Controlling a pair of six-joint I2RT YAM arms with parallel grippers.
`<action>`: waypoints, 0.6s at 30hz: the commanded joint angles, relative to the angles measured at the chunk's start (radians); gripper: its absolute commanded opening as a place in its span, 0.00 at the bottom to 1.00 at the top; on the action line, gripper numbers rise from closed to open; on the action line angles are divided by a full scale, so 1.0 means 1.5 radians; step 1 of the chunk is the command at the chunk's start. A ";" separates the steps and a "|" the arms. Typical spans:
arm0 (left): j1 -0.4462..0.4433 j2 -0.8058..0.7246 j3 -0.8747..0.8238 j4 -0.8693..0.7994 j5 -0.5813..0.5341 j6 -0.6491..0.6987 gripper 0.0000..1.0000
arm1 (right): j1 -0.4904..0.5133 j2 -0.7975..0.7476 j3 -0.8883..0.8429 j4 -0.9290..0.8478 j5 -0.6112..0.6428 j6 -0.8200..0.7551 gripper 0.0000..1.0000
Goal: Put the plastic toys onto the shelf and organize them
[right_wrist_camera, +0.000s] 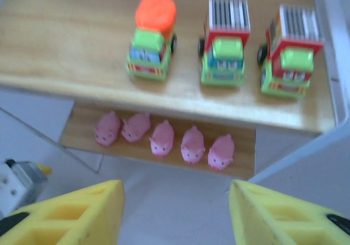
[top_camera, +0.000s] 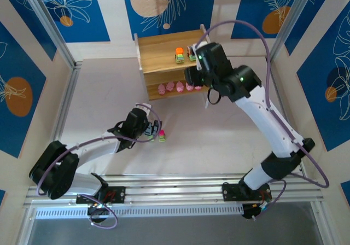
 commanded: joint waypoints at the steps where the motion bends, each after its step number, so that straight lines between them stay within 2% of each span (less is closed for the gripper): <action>1: -0.017 -0.028 -0.019 0.026 -0.022 0.015 0.98 | -0.009 -0.067 -0.113 0.078 -0.021 0.018 0.56; 8: -0.076 -0.066 -0.049 0.040 -0.112 0.026 1.00 | -0.019 -0.169 -0.376 0.180 -0.066 0.051 0.67; 12: -0.106 -0.086 -0.039 -0.008 -0.169 -0.005 1.00 | -0.020 -0.195 -0.494 0.248 -0.080 0.072 0.70; 16: -0.138 -0.102 -0.020 -0.098 -0.230 -0.087 1.00 | -0.023 -0.199 -0.579 0.314 -0.081 0.084 0.71; 18: -0.148 -0.108 -0.017 -0.139 -0.241 -0.143 0.95 | -0.023 -0.195 -0.614 0.348 -0.084 0.089 0.70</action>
